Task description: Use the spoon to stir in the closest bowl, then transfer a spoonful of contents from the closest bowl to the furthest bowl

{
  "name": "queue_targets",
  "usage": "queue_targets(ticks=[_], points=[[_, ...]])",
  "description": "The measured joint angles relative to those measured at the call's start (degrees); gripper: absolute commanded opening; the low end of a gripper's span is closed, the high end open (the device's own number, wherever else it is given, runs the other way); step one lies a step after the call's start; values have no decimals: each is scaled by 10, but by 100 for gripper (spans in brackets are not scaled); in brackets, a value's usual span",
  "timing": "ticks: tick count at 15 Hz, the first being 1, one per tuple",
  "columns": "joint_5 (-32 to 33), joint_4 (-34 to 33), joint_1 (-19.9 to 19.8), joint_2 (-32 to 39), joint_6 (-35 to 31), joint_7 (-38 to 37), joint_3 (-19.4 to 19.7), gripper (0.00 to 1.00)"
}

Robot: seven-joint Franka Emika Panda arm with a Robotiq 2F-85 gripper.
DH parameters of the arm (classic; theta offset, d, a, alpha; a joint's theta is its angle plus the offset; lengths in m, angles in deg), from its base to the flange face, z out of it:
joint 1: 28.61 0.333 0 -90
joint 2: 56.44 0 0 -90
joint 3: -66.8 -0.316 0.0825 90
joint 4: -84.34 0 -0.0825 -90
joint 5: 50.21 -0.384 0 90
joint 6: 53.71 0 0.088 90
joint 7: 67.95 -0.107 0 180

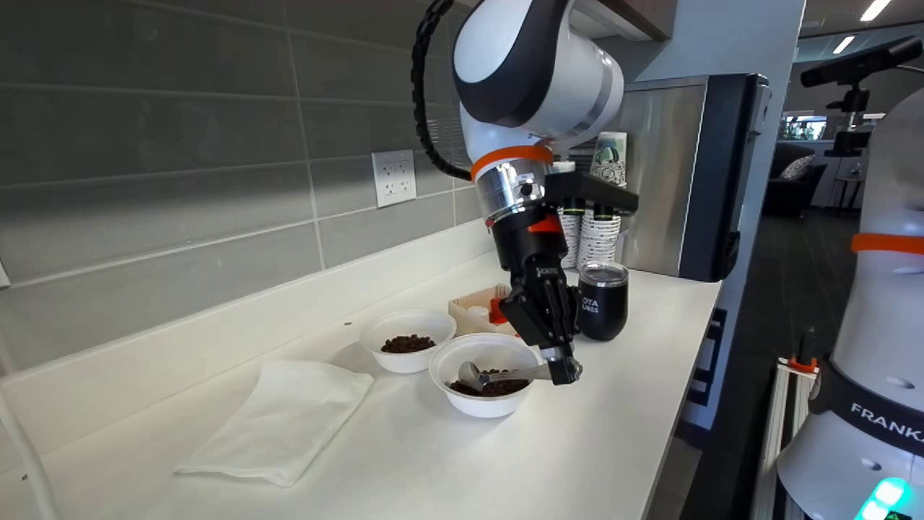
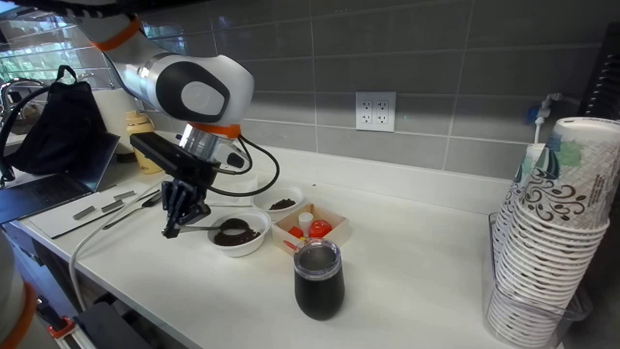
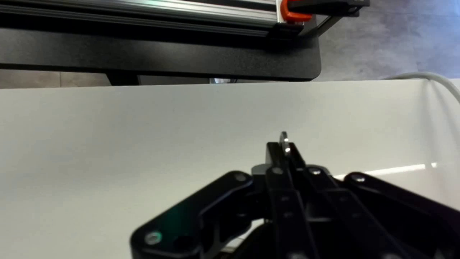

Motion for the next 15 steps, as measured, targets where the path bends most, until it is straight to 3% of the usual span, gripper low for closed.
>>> queue_targets(ticks=[7,15], points=[[-6,-9,-9,9,51,9,1,1],[63,-28,-28,-2,171,-78,0,1]])
